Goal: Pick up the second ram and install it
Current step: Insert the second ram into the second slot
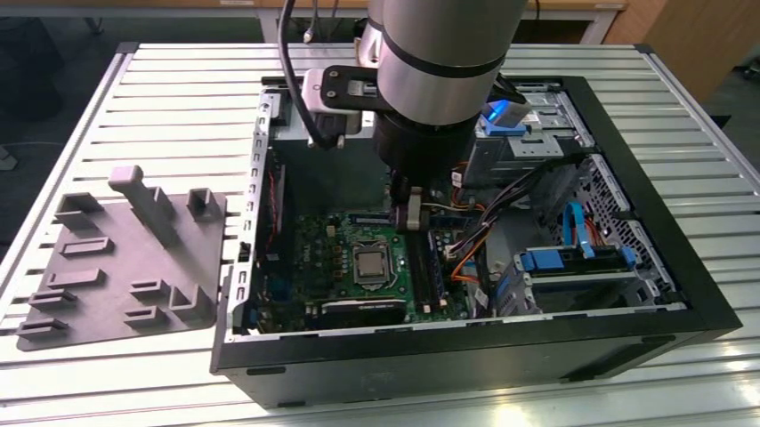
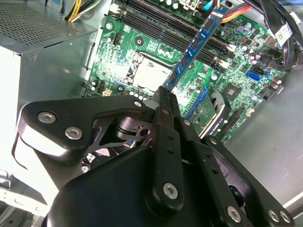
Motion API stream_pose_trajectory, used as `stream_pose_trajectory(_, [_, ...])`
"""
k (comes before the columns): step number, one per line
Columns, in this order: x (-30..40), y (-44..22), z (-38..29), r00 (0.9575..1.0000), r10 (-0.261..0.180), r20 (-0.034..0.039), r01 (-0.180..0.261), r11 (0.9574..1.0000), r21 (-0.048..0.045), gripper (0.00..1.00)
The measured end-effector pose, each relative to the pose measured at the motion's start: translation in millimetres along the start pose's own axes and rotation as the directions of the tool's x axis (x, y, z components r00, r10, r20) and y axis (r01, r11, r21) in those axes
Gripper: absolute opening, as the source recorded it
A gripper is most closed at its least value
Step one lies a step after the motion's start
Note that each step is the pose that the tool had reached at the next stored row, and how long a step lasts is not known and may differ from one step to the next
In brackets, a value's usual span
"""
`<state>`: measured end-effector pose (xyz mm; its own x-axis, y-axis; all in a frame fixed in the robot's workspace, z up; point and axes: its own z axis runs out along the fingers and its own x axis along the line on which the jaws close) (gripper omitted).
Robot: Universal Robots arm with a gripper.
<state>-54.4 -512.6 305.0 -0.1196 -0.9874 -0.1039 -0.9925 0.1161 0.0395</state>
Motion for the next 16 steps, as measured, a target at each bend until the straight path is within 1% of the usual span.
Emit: stream_pose_trajectory(16, [0.0, 0.0, 0.0, 0.9999, 0.014, 0.0005, -0.014, 0.9999, 0.0015, 0.11])
